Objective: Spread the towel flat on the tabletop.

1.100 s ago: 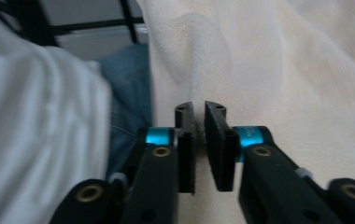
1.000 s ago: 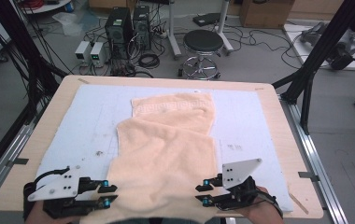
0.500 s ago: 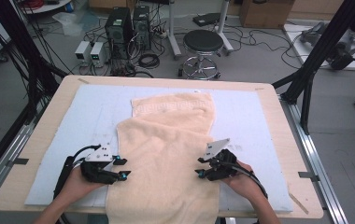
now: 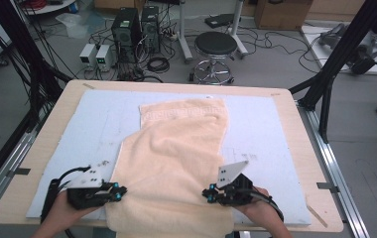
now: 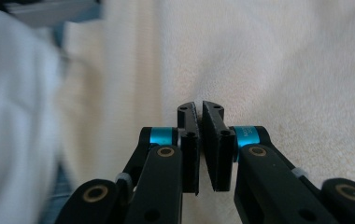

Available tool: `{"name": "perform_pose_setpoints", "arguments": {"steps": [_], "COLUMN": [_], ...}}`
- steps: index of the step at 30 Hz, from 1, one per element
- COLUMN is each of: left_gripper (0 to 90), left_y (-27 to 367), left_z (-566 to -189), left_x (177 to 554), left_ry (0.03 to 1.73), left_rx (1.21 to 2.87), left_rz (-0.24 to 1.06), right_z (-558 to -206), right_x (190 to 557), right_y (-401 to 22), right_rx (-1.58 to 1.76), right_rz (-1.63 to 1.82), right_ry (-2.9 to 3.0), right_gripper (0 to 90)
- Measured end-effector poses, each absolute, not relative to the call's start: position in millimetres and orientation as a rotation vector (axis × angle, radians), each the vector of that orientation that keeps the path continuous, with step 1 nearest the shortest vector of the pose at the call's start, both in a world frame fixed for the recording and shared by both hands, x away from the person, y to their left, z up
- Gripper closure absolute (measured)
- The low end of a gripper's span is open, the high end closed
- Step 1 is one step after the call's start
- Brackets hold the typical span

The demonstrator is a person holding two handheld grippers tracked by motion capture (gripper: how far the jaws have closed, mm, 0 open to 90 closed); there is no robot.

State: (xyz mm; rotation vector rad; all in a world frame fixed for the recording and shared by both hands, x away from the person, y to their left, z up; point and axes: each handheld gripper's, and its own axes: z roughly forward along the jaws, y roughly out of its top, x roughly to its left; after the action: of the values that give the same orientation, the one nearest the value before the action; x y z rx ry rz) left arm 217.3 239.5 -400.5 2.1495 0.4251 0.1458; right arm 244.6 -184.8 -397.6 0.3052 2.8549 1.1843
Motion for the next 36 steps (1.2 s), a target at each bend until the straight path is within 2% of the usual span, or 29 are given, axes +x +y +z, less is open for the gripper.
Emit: {"name": "perform_pose_setpoints", "arguments": {"steps": [2,3,6,7,10,15,19,22,23,25,29,31,33,36], "left_gripper": [85.0,83.1,69.4,65.6,64.2,56.0,59.2,77.1,81.9,84.3,84.7,83.3,72.0,64.7], "left_y": [247,248,251,251,248,234,224,220,218,216,211,207,205,203], "left_z": [-394,-393,-388,-388,-395,-421,-438,-437,-436,-433,-421,-416,-411,-404], "left_x": [200,196,194,199,220,263,285,285,283,278,260,250,246,259], "left_ry": [0.38,0.375,0.388,0.397,0.447,0.591,0.651,0.647,0.634,0.61,0.52,0.459,0.439,0.482], "left_rx": [2.14,2.132,2.108,2.103,2.102,2.171,2.229,2.229,2.238,2.22,2.178,2.164,2.157,2.139], "left_rz": [0.121,0.105,0.119,0.13,0.156,0.201,0.175,0.157,0.155,0.13,0.051,0.006,0.02,0.097], "right_z": [-390,-385,-376,-374,-378,-401,-419,-428,-428,-424,-407,-401,-395,-389], "right_x": [227,220,220,226,249,295,318,322,322,321,307,298,292,295], "right_y": [-181,-180,-185,-188,-196,-208,-209,-205,-206,-211,-226,-231,-235,-242], "right_rx": [0.233,0.192,0.232,0.264,0.34,0.503,0.6,0.58,0.572,0.568,0.572,0.535,0.525,0.562], "right_rz": [1.225,1.232,1.241,1.233,1.108,1.009,0.992,0.96,0.975,1.001,1.036,1.042,1.055,1.097], "right_ry": [2.875,2.864,2.811,2.78,2.703,2.668,2.714,2.77,2.774,2.761,2.753,2.78,2.769,2.711], "right_gripper": [82.7,77.3,69.9,67.5,63.6,59.2,57.8,80.0,82.6,83.6,83.2,75.5,69.8,64.0]}}
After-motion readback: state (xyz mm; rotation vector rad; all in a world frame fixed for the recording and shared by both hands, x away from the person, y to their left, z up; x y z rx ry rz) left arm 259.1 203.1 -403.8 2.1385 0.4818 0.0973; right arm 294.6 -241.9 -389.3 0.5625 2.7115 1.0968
